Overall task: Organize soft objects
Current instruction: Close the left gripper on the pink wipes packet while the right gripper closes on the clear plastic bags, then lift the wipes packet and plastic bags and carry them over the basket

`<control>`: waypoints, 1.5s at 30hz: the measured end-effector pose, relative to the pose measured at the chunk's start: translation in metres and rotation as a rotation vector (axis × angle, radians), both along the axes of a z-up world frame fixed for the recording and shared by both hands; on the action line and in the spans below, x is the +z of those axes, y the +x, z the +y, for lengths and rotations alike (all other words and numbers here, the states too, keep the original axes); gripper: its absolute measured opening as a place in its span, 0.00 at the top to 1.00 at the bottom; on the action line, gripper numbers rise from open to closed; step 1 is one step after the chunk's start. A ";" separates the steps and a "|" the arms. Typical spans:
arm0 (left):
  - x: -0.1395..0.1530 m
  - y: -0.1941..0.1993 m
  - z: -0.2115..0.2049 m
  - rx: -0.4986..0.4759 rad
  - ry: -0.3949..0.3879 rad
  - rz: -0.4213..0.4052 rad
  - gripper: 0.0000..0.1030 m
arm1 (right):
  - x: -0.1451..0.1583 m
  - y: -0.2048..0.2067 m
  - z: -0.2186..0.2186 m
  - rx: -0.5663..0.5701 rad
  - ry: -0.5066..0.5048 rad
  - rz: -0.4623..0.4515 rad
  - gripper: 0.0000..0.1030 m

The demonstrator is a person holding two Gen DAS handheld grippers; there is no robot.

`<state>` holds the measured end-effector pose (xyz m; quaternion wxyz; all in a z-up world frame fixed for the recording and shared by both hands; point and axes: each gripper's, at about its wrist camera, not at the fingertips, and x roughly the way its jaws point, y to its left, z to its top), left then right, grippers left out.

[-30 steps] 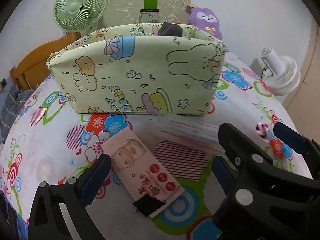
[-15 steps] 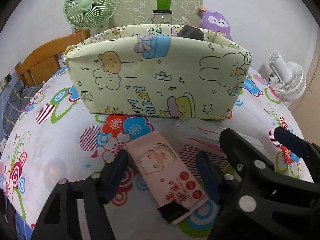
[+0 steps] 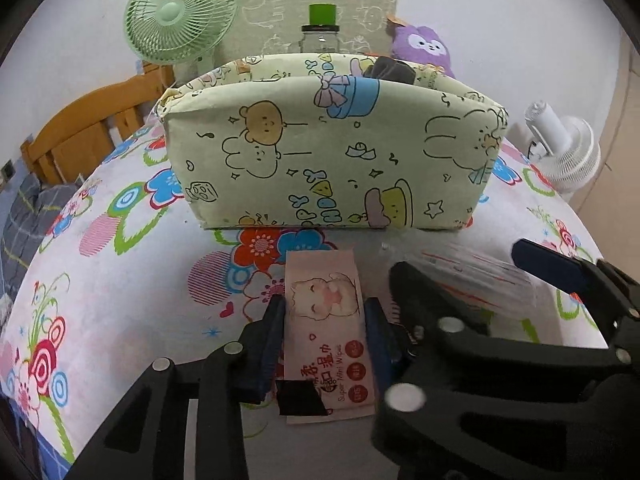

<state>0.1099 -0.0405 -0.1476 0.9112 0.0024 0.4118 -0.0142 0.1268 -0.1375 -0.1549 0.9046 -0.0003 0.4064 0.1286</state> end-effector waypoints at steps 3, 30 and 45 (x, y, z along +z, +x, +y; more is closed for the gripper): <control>0.000 0.000 0.004 -0.017 -0.010 0.003 0.61 | -0.003 0.002 0.006 0.010 0.000 0.011 0.15; 0.007 -0.013 0.008 -0.062 -0.044 0.000 0.62 | 0.001 -0.014 0.010 0.003 0.055 0.068 0.80; 0.037 -0.025 0.005 -0.075 -0.045 -0.053 0.62 | 0.031 -0.028 0.003 -0.035 0.090 0.023 0.81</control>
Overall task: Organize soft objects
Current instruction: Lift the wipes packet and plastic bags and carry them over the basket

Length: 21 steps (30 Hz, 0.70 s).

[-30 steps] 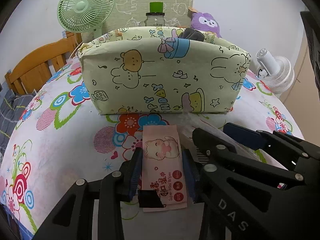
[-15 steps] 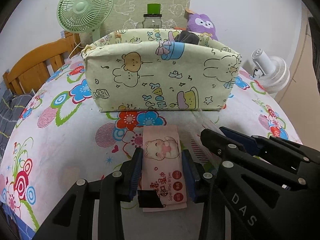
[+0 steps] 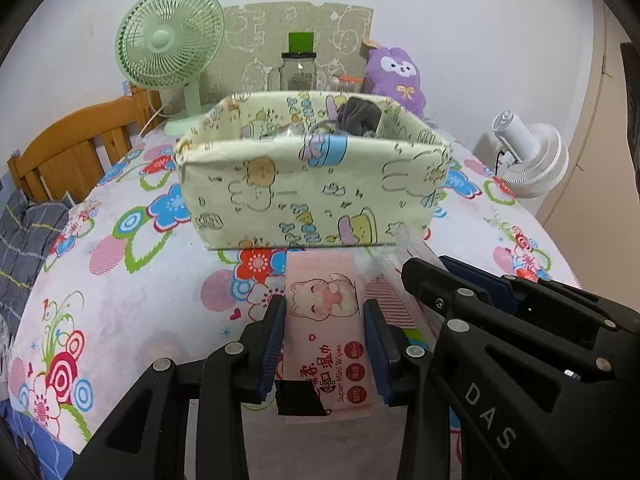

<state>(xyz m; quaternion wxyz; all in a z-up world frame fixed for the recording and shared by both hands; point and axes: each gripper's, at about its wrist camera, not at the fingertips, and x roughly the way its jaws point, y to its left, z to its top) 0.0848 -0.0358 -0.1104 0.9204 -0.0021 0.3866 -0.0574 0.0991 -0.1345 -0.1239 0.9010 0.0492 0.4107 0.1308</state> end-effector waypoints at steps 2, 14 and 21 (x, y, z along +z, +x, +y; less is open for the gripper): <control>0.005 -0.002 -0.001 -0.002 0.000 -0.009 0.62 | 0.005 -0.002 -0.001 -0.003 0.003 -0.010 0.81; 0.045 -0.013 -0.005 -0.015 0.004 -0.080 0.62 | 0.045 -0.015 -0.006 -0.027 0.018 -0.082 0.81; 0.066 -0.017 -0.006 -0.021 0.003 -0.115 0.62 | 0.068 -0.020 -0.009 -0.040 0.023 -0.119 0.81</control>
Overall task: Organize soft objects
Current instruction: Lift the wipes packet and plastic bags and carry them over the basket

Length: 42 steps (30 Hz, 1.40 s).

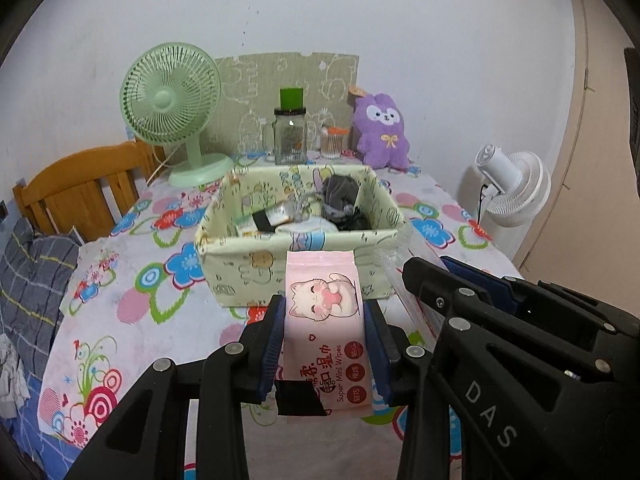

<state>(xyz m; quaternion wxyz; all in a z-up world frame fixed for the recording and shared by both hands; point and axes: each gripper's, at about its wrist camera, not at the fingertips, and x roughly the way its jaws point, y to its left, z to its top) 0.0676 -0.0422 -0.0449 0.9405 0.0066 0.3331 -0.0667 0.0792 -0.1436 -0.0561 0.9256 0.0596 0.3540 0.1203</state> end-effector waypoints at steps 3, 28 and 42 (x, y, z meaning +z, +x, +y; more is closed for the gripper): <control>0.009 -0.001 0.000 -0.002 0.000 -0.016 0.62 | 0.009 -0.001 0.000 -0.004 0.004 -0.013 0.81; 0.044 0.023 0.013 0.003 -0.016 -0.089 0.62 | 0.051 0.023 0.008 -0.013 0.014 -0.084 0.81; 0.050 0.058 0.018 0.017 -0.018 -0.109 0.62 | 0.055 0.060 0.012 -0.016 0.021 -0.101 0.81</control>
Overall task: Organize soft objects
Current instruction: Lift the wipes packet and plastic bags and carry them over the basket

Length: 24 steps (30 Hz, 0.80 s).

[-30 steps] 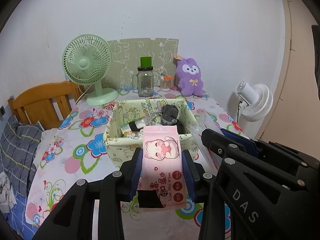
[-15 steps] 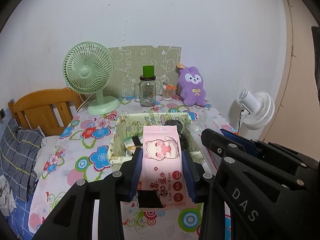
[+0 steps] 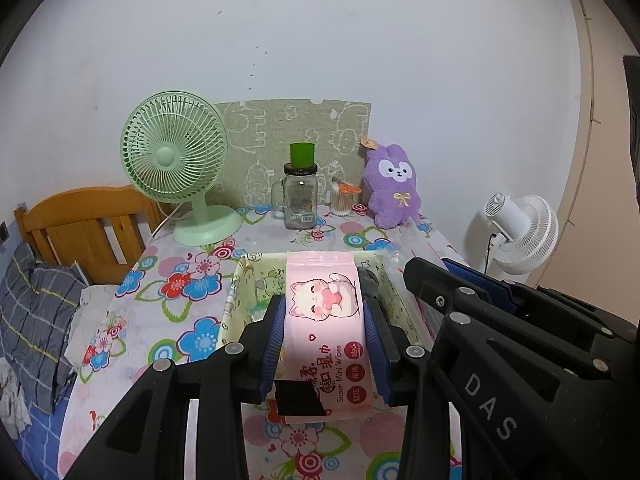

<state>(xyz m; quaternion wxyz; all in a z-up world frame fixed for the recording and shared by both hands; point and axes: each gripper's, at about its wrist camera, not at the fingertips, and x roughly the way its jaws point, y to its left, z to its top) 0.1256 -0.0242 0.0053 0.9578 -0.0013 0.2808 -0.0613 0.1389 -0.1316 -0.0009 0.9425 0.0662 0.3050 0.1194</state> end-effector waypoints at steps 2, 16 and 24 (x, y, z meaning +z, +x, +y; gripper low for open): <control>0.000 0.005 0.001 0.005 0.001 -0.001 0.62 | 0.000 0.005 0.001 0.002 0.003 -0.001 0.81; -0.010 0.044 0.002 0.014 0.006 0.019 0.62 | -0.012 0.046 0.005 -0.005 0.020 0.019 0.81; -0.021 0.065 0.007 0.012 0.004 0.037 0.62 | -0.025 0.070 0.009 0.003 0.030 0.036 0.81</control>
